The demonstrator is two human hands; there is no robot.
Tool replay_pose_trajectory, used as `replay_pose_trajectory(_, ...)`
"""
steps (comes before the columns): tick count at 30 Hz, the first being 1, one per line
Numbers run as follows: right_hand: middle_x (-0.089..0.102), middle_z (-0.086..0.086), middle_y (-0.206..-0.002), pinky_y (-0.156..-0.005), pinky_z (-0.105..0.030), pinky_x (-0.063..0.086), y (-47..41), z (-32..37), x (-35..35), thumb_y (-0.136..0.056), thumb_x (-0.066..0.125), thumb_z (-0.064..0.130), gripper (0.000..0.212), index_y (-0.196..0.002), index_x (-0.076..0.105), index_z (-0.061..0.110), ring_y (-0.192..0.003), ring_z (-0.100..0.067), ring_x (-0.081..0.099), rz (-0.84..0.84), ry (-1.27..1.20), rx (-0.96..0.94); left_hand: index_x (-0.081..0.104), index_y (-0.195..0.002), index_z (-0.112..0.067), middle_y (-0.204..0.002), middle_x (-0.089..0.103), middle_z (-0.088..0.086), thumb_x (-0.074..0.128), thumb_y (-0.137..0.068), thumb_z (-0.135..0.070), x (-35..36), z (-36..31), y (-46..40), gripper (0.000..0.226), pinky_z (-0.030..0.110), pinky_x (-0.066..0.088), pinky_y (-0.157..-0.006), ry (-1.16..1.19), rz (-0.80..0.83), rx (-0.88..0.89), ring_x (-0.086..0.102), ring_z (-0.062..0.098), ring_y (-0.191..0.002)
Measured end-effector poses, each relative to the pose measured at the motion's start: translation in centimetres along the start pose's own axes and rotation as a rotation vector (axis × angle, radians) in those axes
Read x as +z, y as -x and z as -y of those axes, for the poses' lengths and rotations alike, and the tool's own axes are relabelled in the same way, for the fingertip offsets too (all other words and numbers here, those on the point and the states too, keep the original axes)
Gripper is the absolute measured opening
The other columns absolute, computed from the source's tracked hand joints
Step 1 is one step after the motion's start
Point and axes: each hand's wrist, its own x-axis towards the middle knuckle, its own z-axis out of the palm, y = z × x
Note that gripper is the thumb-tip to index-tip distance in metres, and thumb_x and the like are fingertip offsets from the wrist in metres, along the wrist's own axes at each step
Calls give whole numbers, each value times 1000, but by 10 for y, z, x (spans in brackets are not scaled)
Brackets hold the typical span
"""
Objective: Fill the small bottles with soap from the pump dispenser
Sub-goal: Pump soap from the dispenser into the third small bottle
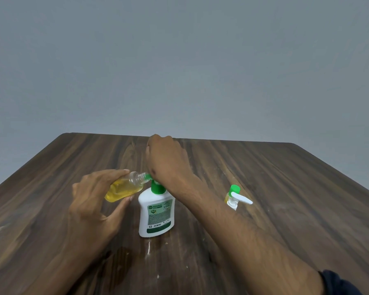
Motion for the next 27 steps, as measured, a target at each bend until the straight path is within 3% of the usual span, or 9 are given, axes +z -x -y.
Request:
replay_pose_trajectory(3,38,2,-71,-49,-30,25,-1,-1,-3,-97,59,9,18,-88,44,14,-61,-16,40,-22,-1,-11,71,-122,-9,-119,70,5,81,-79,-22,0,-2,-1,46,38,39,-91,6,-13,7,62,24,-108)
replay_pose_trajectory(8,38,3,-71,-57,-33,32,0,0,1,-96,58,7,14,-90,47,14,-70,-22,47,8,-15,28,70,-124,-12,-120,70,5,81,-79,-21,1,3,0,47,43,43,-90,0,-9,10,62,26,-110)
replay_pose_trajectory(13,39,2,-71,-49,-30,26,-2,0,-2,-97,58,9,17,-88,45,14,-61,-15,43,-23,-1,2,70,-124,-11,-120,71,6,81,-79,-22,0,2,-1,47,43,44,-89,-7,-11,10,63,27,-109)
replay_pose_trajectory(16,41,2,-71,-55,-32,34,-1,0,4,-96,58,9,14,-88,48,14,-69,-22,52,-14,-9,22,71,-122,-12,-118,70,4,81,-80,-21,0,0,-1,44,43,42,-88,-11,-14,12,63,26,-108)
replay_pose_trajectory(21,41,3,-72,-48,-29,24,-3,-1,-1,-96,58,10,17,-87,45,14,-61,-16,43,-29,-5,-3,71,-123,-12,-119,70,4,81,-80,-22,-1,-1,-1,46,43,42,-90,3,-10,1,62,25,-109)
replay_pose_trajectory(25,49,0,-76,-54,-32,34,-1,-1,3,-97,59,10,13,-90,49,14,-66,-19,50,-12,-19,21,71,-123,-11,-119,71,4,81,-80,-21,0,0,-2,45,42,42,-89,-4,-8,5,63,26,-108)
replay_pose_trajectory(27,44,2,-72,-50,-29,29,0,-1,2,-98,59,11,15,-90,47,15,-61,-14,44,-6,-6,11,71,-123,-11,-119,71,4,81,-80,-21,-1,0,0,45,41,42,-89,-6,-6,1,63,27,-109)
